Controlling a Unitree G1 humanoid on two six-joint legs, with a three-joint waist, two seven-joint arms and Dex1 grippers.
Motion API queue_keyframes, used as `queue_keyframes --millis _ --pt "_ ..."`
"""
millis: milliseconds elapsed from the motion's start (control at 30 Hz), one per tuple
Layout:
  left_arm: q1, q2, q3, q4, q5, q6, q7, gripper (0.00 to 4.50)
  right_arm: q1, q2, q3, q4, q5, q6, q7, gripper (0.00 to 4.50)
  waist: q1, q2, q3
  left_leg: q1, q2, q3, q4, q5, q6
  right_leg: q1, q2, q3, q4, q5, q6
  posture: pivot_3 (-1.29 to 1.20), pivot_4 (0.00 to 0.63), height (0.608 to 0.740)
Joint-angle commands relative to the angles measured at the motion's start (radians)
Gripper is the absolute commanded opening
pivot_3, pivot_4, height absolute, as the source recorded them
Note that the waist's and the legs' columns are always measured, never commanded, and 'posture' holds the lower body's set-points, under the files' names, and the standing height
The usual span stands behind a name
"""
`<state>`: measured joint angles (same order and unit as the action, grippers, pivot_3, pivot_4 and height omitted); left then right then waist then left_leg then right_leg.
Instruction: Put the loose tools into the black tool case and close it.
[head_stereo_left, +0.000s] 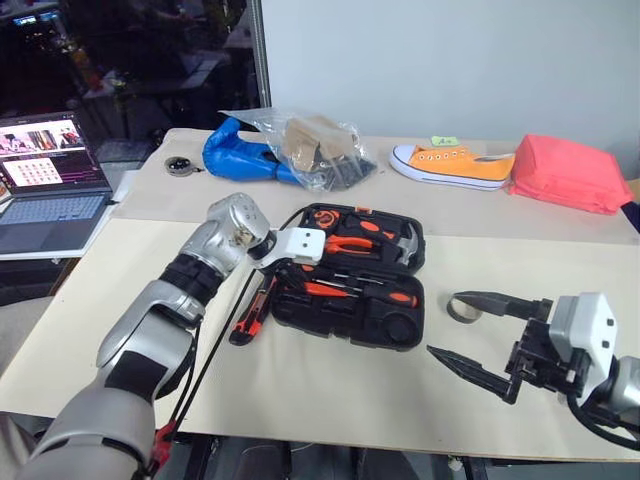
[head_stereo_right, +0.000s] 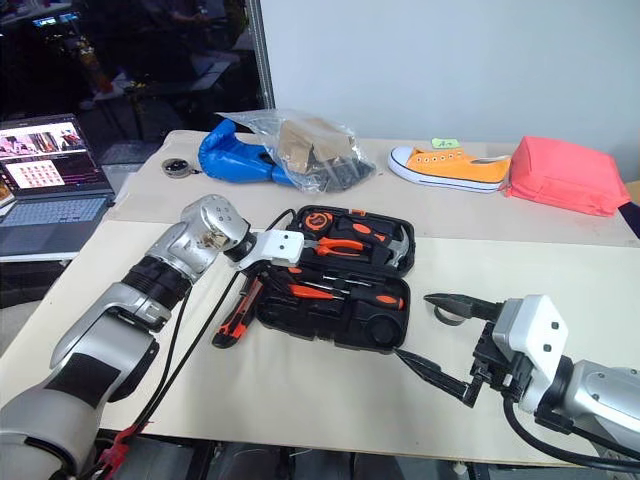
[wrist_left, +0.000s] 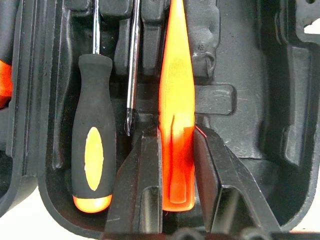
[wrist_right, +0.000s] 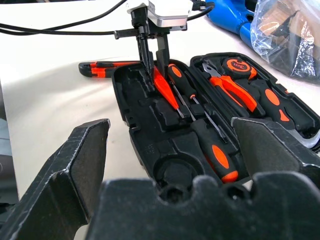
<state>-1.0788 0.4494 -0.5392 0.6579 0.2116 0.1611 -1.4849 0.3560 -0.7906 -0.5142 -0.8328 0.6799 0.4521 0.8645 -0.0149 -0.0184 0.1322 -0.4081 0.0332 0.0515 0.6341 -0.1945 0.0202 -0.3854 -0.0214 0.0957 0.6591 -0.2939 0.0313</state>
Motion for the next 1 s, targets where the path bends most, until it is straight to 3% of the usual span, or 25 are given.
queue_keyframes --millis 33,300,367,500,667,800,933,1000 --pt "-0.004 -0.010 -0.003 0.021 0.013 -0.005 -0.008 0.63 -0.002 0.003 -0.010 -0.026 0.002 -0.026 -0.006 4.50 -0.002 0.000 0.000 0.000 0.000 0.000 0.000 0.000 0.000 0.000 0.000 0.000 0.000 0.000 0.000 0.00 0.150 0.740" --pt "0.008 -0.017 -0.004 0.046 0.032 -0.026 -0.005 0.63 -0.002 0.003 -0.011 -0.027 0.002 -0.025 -0.009 4.50 -0.003 0.000 0.000 -0.001 0.000 0.000 0.000 0.000 0.000 0.000 0.000 0.001 -0.001 0.000 -0.001 0.00 0.150 0.740" --pt "0.007 -0.017 0.008 0.039 0.021 -0.016 -0.010 1.46 -0.001 0.002 -0.012 -0.026 0.001 -0.026 -0.008 4.50 -0.004 0.000 0.000 -0.001 0.000 0.000 0.000 0.000 0.000 0.000 0.000 0.001 -0.001 0.000 -0.001 0.00 0.150 0.740" --pt "0.005 0.010 0.060 -0.025 -0.017 -0.004 -0.020 2.68 -0.001 0.001 -0.014 -0.025 0.002 -0.025 -0.006 4.50 -0.003 0.000 0.000 0.000 0.000 0.000 -0.001 0.000 0.000 0.000 0.000 0.001 0.000 0.000 -0.001 0.00 0.150 0.740" --pt "0.049 0.067 0.163 -0.211 -0.121 0.115 -0.041 2.68 -0.020 -0.004 0.002 -0.007 -0.005 -0.030 -0.001 4.50 -0.004 0.000 0.000 -0.002 0.000 0.000 0.000 0.000 0.000 -0.002 0.000 0.001 0.000 0.001 -0.002 0.00 0.150 0.740" --pt "0.154 0.081 0.284 -0.399 -0.237 0.312 0.028 1.49 -0.048 -0.008 0.018 0.016 -0.010 -0.032 0.007 4.50 -0.004 0.001 0.000 -0.002 0.001 0.000 -0.001 0.000 0.000 -0.001 0.000 0.000 -0.001 0.001 -0.002 0.00 0.150 0.740" --pt "0.332 -0.019 0.395 -0.563 -0.277 0.426 0.288 0.04 -0.073 -0.008 0.032 0.040 -0.010 -0.032 0.006 4.50 -0.001 0.002 -0.001 -0.001 0.002 0.000 0.000 0.000 0.000 -0.001 -0.001 0.001 0.001 0.002 -0.004 0.00 0.150 0.740" --pt "0.409 -0.063 0.404 -0.606 -0.262 0.395 0.395 0.04 -0.077 -0.008 0.036 0.044 -0.011 -0.031 0.006 4.50 0.002 0.001 -0.001 -0.001 0.002 0.000 0.001 0.000 0.000 -0.001 -0.002 0.001 0.002 0.002 -0.004 0.00 0.150 0.740"
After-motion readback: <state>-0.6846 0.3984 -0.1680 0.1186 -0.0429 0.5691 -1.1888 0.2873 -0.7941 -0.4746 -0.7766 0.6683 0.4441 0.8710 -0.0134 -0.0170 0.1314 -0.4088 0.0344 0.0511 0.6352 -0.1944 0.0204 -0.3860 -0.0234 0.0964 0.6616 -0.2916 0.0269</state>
